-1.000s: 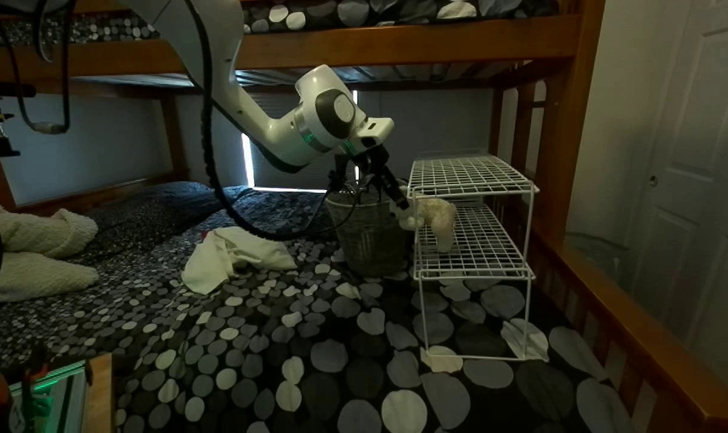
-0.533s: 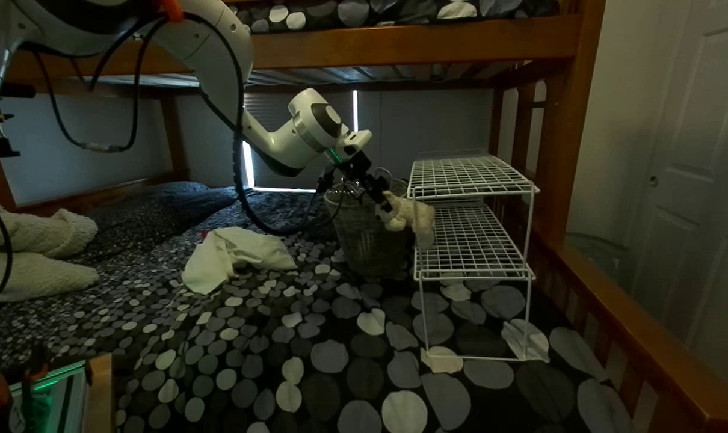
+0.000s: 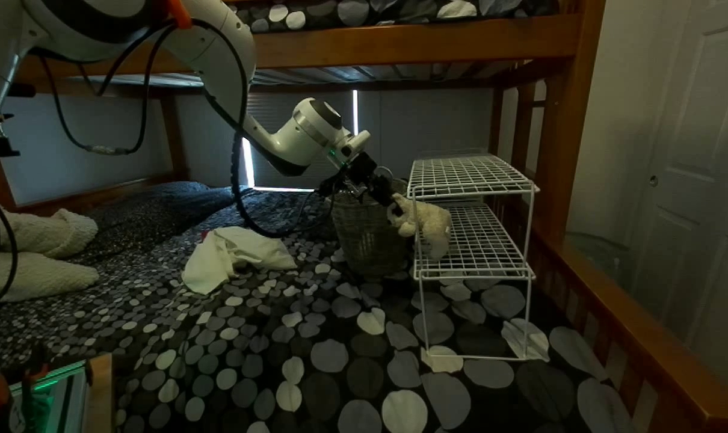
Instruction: Put the teddy bear on the bottom shelf of the rack
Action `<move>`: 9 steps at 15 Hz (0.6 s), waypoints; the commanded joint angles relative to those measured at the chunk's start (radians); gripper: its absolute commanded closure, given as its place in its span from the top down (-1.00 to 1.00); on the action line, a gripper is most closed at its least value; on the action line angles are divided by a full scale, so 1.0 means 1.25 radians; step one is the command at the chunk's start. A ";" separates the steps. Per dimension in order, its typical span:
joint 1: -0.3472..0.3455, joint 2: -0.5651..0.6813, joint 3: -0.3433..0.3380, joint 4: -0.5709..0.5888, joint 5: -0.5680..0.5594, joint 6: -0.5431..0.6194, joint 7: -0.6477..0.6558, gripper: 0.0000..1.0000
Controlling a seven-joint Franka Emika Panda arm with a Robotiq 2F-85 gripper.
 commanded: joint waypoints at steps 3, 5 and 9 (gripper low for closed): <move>-0.051 0.011 0.079 0.030 -0.047 -0.088 0.044 -0.89; -0.061 0.008 0.089 0.034 -0.055 -0.114 0.056 -0.89; -0.082 0.003 0.101 0.025 -0.100 -0.142 0.044 -0.89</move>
